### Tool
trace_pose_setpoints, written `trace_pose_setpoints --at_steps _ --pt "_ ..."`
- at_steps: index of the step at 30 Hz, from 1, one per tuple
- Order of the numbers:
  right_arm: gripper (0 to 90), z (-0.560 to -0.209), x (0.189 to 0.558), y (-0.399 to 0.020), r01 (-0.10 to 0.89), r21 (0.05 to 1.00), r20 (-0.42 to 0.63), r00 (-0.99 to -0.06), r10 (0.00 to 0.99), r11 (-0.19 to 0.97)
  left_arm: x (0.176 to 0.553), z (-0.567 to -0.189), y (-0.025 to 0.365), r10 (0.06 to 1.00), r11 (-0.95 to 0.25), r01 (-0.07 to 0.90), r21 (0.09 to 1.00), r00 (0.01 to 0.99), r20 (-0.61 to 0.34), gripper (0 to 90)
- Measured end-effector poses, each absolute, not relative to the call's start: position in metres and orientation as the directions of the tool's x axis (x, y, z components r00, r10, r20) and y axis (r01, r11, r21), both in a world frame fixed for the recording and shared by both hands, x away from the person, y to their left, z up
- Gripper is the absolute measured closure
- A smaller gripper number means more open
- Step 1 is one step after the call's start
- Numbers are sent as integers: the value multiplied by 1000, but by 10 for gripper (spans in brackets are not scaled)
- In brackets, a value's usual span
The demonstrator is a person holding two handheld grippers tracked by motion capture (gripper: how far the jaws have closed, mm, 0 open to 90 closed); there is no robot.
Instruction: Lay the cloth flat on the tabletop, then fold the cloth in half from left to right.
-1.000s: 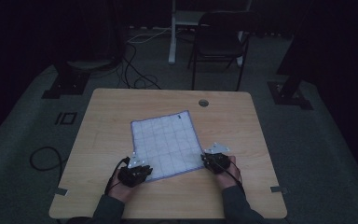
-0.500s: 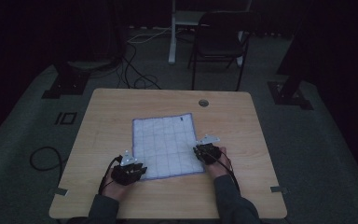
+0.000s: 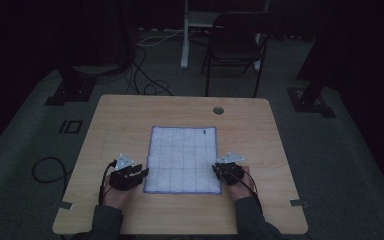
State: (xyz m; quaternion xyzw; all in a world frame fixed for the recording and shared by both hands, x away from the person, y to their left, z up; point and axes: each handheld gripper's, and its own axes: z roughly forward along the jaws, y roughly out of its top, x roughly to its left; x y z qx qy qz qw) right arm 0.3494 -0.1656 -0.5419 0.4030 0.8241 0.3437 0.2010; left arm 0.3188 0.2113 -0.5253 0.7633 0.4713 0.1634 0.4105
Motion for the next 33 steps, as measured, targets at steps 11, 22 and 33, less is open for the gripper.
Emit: trace_pose_setpoints --at_steps 11,22,33 --pt "802 -541 347 -168 534 725 -45 -594 803 436 333 -531 212 865 -192 600 776 477 -155 602" --pt "803 -542 348 -169 536 726 -35 -596 802 430 346 -535 201 881 -188 623 759 449 -150 557" --pt "803 -542 347 -169 537 728 -34 -593 805 426 365 -542 191 911 -169 650 741 389 -134 532"
